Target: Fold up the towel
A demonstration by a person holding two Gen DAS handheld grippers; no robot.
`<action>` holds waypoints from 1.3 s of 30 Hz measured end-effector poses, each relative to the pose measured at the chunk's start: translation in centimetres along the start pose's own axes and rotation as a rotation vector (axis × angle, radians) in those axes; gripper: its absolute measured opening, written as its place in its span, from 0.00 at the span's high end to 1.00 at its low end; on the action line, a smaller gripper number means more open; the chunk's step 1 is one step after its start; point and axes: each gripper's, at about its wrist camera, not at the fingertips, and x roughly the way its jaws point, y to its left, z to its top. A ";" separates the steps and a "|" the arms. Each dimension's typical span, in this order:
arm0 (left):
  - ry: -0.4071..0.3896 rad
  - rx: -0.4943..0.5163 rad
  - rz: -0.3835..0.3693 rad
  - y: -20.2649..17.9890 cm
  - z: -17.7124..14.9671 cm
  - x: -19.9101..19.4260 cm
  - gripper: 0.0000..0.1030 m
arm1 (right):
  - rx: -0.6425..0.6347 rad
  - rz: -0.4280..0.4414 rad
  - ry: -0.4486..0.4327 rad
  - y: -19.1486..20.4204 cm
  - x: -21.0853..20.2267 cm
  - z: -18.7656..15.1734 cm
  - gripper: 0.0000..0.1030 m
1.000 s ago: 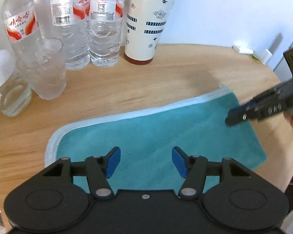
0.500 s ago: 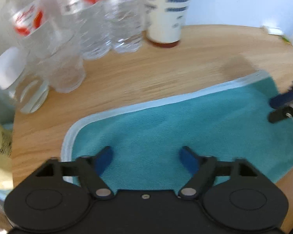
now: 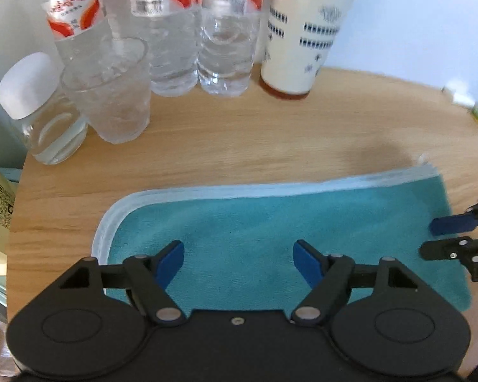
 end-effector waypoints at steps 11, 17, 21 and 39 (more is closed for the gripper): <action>0.005 0.035 0.048 -1.2 -0.1 0.8 0.12 | -0.052 0.000 -0.018 0.9 1.1 -0.7 0.35; 0.074 0.000 -0.022 -2.1 0.0 -1.4 0.01 | -0.013 -0.047 -0.030 0.8 -1.1 -0.6 0.34; 0.058 -0.049 -0.037 -3.3 -0.4 -4.8 0.01 | 0.048 -0.090 -0.074 -0.1 -4.8 -1.4 0.21; 0.036 -0.288 0.083 -13.2 -4.0 -17.4 0.01 | 0.178 -0.083 -0.144 -1.2 -17.8 -6.4 0.08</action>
